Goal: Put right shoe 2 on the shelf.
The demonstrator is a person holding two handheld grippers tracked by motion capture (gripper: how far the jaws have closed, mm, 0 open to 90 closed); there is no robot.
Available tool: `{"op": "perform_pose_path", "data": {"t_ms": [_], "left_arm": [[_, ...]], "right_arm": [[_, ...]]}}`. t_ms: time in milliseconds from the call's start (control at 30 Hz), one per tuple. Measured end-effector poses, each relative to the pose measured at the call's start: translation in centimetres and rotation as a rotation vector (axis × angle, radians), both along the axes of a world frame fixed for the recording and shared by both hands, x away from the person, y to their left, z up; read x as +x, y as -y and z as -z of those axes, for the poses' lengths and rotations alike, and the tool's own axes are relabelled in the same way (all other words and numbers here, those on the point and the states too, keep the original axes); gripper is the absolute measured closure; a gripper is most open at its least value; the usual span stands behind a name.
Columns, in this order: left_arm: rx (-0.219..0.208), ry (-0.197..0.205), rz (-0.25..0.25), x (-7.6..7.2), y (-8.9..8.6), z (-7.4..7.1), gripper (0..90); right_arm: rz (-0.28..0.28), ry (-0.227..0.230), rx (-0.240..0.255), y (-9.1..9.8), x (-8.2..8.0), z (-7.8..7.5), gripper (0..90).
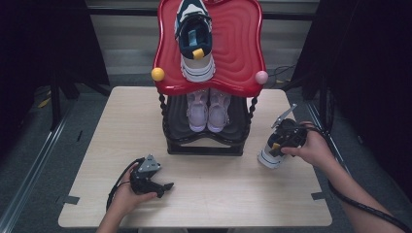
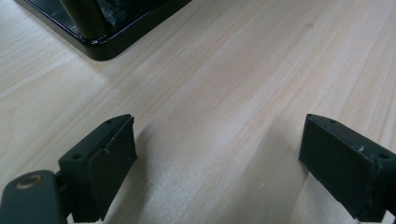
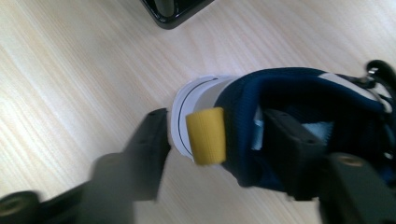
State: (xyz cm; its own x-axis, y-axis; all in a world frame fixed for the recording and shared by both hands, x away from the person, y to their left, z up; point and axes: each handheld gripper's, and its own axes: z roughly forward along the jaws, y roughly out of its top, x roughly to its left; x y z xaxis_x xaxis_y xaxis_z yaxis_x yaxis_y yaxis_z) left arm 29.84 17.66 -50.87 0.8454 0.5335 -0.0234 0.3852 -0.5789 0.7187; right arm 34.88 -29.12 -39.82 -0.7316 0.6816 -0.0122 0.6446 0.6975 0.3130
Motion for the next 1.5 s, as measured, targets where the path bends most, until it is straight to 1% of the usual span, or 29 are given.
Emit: {"op": "perform_pose_path", "data": {"t_ms": [33,67,133,233,333,367,433,500,600,667,700,800,833,867,933,967,1000,1033,1067,1100,1133,1200,1233,1300,1333,1400,1433,1467,1500], "left_arm": [[0.0,-0.001,0.0,0.0,0.0,0.0,10.3],[0.0,0.0,0.0,0.0,0.0,0.0,10.3],[0.0,-0.001,0.0,0.0,0.0,0.0,10.3],[0.0,-0.001,0.0,0.0,0.0,0.0,10.3],[0.001,-0.001,0.0,0.0,0.0,0.0,10.3],[0.001,-0.001,0.0,0.0,0.0,0.0,10.3],[0.0,-0.001,0.0,0.0,0.0,0.0,10.3],[0.001,0.0,0.001,0.0,0.0,0.0,10.3],[0.0,0.0,0.0,0.0,0.0,0.0,10.3],[0.001,0.0,0.0,0.0,0.0,0.0,10.3],[0.001,-0.001,0.001,0.0,0.0,0.0,10.1],[0.002,-0.001,0.001,0.0,0.0,0.0,10.0],[0.006,0.004,0.002,0.0,0.0,0.0,10.0],[0.002,-0.001,0.001,0.0,0.0,0.0,10.0],[0.003,0.0,0.001,0.0,0.0,0.0,9.9],[0.002,-0.001,0.001,0.0,0.0,0.0,10.0],[0.006,0.004,0.002,0.0,0.0,0.0,9.9],[0.006,0.004,0.002,0.0,0.0,0.0,10.0],[0.007,0.005,0.002,0.0,0.0,0.0,9.9],[0.002,0.0,0.001,0.0,0.0,0.0,9.9],[0.006,0.004,0.002,0.0,0.0,0.0,9.9],[0.002,-0.001,0.001,0.0,0.0,0.0,9.9],[0.002,-0.001,0.001,0.0,0.0,0.0,9.9],[0.007,0.005,0.002,0.0,0.0,0.0,9.9],[0.006,0.004,0.002,0.0,0.0,0.0,10.0],[0.004,0.001,0.002,0.0,0.0,0.0,9.9],[0.004,-0.001,0.002,0.0,0.0,0.0,9.9],[0.005,0.0,0.002,0.0,0.0,0.0,9.8],[0.005,-0.001,0.002,0.0,0.0,0.0,9.7]], "right_arm": [[-0.008,-0.009,0.005,-0.1,-0.1,0.2,53.5],[-0.024,0.002,-0.011,-0.1,-0.1,0.3,57.4],[-0.035,0.017,-0.019,-0.1,-0.2,0.2,64.0],[-0.068,0.0,-0.019,0.1,-0.5,-0.2,69.8],[-0.092,-0.021,-0.023,0.2,-1.2,-0.5,71.0],[-0.11,-0.038,-0.025,0.3,-1.5,-0.6,71.6],[-0.126,-0.062,-0.022,0.4,-2.2,-0.7,71.8],[-0.156,-0.092,-0.039,0.5,-2.7,-0.8,71.7],[-0.173,-0.125,-0.06,0.7,-3.3,-1.0,70.9],[-0.157,-0.117,-0.054,0.7,-3.3,-1.1,65.4],[-0.162,-0.106,-0.045,0.8,-3.2,-1.1,62.4],[-0.124,-0.096,-0.037,0.6,-2.9,-1.0,51.1],[-0.126,-0.095,-0.036,0.5,-2.7,-0.8,50.7],[-0.121,-0.102,-0.031,0.3,-2.6,-0.6,50.7],[-0.114,-0.115,-0.028,0.1,-2.2,-0.2,51.2],[-0.109,-0.12,-0.028,0.0,-2.1,0.0,52.9],[-0.118,-0.128,-0.028,0.0,-2.1,0.1,56.1],[-0.129,-0.136,-0.016,0.0,-2.0,0.2,57.1],[-0.126,-0.145,-0.014,-0.1,-2.1,0.3,59.9],[-0.144,-0.141,-0.011,0.0,-2.1,0.2,62.5],[-0.152,-0.138,-0.017,0.0,-2.3,0.1,64.2],[-0.163,-0.137,-0.039,0.0,-2.6,-0.3,67.5],[-0.18,-0.133,-0.052,0.1,-2.8,-0.5,68.8],[-0.184,-0.124,-0.067,0.2,-3.2,-0.8,71.2],[-0.195,-0.114,-0.079,0.3,-3.5,-1.0,71.8],[-0.211,-0.107,-0.072,0.4,-3.9,-1.2,72.4],[-0.236,-0.102,-0.065,0.4,-4.1,-1.3,72.5],[-0.243,-0.108,-0.063,0.3,-4.3,-1.2,72.6],[-0.253,-0.103,-0.061,0.2,-4.4,-1.1,72.6]]}}
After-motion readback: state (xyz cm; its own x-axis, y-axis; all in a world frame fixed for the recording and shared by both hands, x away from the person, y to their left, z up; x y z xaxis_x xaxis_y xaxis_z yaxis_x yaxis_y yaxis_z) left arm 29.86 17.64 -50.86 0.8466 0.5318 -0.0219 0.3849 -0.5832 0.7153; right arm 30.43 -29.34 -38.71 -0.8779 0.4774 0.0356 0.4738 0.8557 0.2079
